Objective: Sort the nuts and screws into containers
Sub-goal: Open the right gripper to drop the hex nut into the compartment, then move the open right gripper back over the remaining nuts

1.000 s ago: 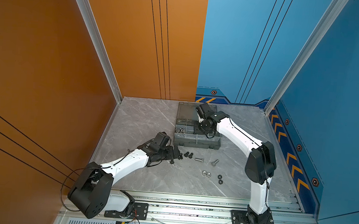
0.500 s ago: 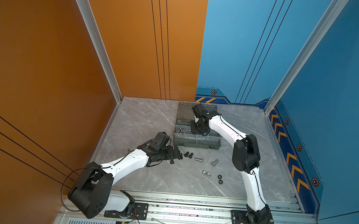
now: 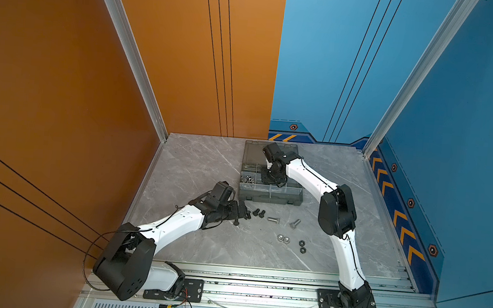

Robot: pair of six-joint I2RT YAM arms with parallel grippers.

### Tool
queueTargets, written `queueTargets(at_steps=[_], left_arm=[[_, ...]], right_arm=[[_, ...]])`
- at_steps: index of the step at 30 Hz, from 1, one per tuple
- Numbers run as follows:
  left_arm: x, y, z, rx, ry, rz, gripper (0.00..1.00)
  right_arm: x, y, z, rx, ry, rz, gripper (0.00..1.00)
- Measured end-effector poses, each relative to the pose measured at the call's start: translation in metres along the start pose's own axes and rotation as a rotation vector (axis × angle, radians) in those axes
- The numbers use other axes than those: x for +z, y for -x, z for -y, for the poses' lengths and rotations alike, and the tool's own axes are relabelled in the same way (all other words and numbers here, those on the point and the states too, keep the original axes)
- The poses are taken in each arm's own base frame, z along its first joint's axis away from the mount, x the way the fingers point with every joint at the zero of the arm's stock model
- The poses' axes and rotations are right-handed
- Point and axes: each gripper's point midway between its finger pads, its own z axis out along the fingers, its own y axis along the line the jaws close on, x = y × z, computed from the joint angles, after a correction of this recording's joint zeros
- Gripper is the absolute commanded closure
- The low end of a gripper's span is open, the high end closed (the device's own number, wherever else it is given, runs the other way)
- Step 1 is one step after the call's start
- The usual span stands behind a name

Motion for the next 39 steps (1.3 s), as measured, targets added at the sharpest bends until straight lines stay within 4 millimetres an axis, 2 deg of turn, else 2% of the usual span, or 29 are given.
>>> queueTargets(at_steps=[7, 11, 16, 19, 21, 23, 32, 35, 39], left_arm=[[-0.002, 0.001, 0.001, -0.006, -0.004, 0.005, 0.02], [-0.003, 0.002, 0.002, -0.006, -0.008, 0.01, 0.02], [-0.003, 0.002, 0.002, -0.006, -0.008, 0.01, 0.02], [-0.003, 0.002, 0.002, -0.006, -0.008, 0.01, 0.02], [-0.003, 0.002, 0.002, -0.006, -0.008, 0.01, 0.02], [-0.003, 0.002, 0.002, -0.006, -0.008, 0.01, 0.02], [-0.005, 0.003, 0.003, -0.007, -0.012, 0.016, 0.02], [-0.005, 0.003, 0.003, -0.006, -0.011, 0.016, 0.02], [-0.005, 0.004, 0.002, -0.007, -0.011, 0.016, 0.02]], right_arm=[[-0.002, 0.001, -0.003, 0.0, 0.015, -0.001, 0.53], [-0.012, 0.002, -0.001, -0.006, 0.014, 0.011, 0.52], [-0.048, -0.005, 0.008, -0.016, 0.007, 0.036, 0.5], [-0.076, -0.018, 0.018, -0.013, -0.002, 0.051, 0.5], [-0.092, -0.034, 0.025, -0.01, -0.005, 0.049, 0.49], [-0.098, -0.052, 0.033, -0.007, -0.015, 0.03, 0.49], [-0.1, -0.159, 0.085, 0.048, -0.11, -0.126, 0.47], [-0.106, -0.183, 0.097, 0.075, -0.125, -0.138, 0.46], [-0.108, -0.206, 0.107, 0.104, -0.136, -0.154, 0.46]])
